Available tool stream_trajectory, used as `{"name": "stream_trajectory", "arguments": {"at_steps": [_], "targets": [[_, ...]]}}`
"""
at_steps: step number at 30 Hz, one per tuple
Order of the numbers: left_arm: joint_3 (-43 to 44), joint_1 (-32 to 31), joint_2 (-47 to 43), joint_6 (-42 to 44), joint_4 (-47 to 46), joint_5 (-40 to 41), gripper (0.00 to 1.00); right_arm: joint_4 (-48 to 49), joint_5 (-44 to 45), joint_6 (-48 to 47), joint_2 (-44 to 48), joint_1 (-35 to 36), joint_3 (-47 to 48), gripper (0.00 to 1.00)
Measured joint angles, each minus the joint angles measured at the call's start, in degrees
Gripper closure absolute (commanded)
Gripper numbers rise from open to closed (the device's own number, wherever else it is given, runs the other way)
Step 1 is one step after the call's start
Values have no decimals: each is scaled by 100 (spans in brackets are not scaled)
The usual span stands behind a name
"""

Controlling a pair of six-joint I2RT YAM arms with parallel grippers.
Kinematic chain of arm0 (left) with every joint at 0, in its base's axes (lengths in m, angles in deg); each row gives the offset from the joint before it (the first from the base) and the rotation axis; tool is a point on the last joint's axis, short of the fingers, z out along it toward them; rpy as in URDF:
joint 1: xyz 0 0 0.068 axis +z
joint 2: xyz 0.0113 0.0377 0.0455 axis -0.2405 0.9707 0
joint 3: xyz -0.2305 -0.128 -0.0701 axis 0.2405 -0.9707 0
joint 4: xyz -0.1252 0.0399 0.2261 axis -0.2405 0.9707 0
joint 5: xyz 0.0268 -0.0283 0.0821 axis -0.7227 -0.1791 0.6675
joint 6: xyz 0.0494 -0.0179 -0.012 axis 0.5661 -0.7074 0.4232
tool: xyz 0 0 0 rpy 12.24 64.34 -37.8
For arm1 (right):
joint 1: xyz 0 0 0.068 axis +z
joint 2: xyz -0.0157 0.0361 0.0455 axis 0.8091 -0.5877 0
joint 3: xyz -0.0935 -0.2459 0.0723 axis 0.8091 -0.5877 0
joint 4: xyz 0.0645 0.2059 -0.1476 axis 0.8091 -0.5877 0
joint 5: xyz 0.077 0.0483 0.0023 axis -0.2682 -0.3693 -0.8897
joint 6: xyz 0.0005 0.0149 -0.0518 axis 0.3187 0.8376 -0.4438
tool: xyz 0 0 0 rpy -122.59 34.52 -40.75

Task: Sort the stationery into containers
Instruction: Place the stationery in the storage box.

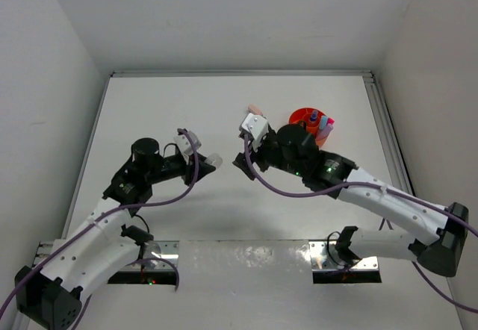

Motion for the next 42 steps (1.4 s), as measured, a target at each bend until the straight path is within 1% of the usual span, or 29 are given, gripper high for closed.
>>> {"name": "stream_trajectory", "arguments": {"at_steps": [4, 7, 13, 16, 19, 21, 22, 30, 33, 34, 36, 37, 38, 39, 40, 41, 42], "targets": [[17, 0, -37, 767, 195, -446, 100, -1292, -1154, -391, -205, -214, 1134, 21], [76, 0, -48, 1220, 321, -973, 100, -1860, -1720, -664, -557, -208, 1821, 20], [448, -2, -24, 1932, 678, -1945, 100, -2691, -2304, -1141, -1239, -59, 2208, 20], [501, -2, -48, 2127, 796, -2133, 100, -2935, -2402, -1314, -1495, 13, 2385, 20], [501, -9, -66, 2256, 890, -2253, 100, -3036, -2444, -1443, -1563, 66, 2422, 21], [501, -9, -66, 2306, 940, -2312, 100, -3032, -2457, -1504, -1563, 85, 2422, 28], [501, -9, -66, 2321, 957, -2330, 100, -3018, -2461, -1521, -1563, 87, 2422, 36], [501, -7, -66, 2308, 964, -2361, 100, -2903, -2575, -1493, -1696, 155, 2472, 52], [501, -7, -63, 2269, 918, -2354, 100, -2876, -2612, -1460, -1775, 205, 2472, 71], [501, -7, -63, 2247, 896, -2345, 100, -2865, -2618, -1445, -1792, 219, 2472, 82], [501, -7, -61, 2164, 898, -2310, 100, -2848, -2632, -1427, -1803, 234, 2472, 92], [501, -7, -57, 2129, 901, -2306, 100, -2848, -2623, -1421, -1803, 240, 2472, 100], [501, -7, -59, 2085, 894, -2280, 100, -2846, -2610, -1397, -1803, 240, 2472, 100], [501, -7, -59, 2046, 879, -2258, 94, -2826, -2590, -1370, -1801, 240, 2472, 100], [501, -7, -59, 2006, 855, -2218, 79, -2804, -2555, -1346, -1801, 240, 2470, 100], [501, -7, -59, 1930, 822, -2153, 38, -2758, -2503, -1316, -1788, 240, 2452, 100], [501, -7, -57, 1906, 769, -2094, 12, -2686, -2444, -1250, -1757, 240, 2406, 100]]}}
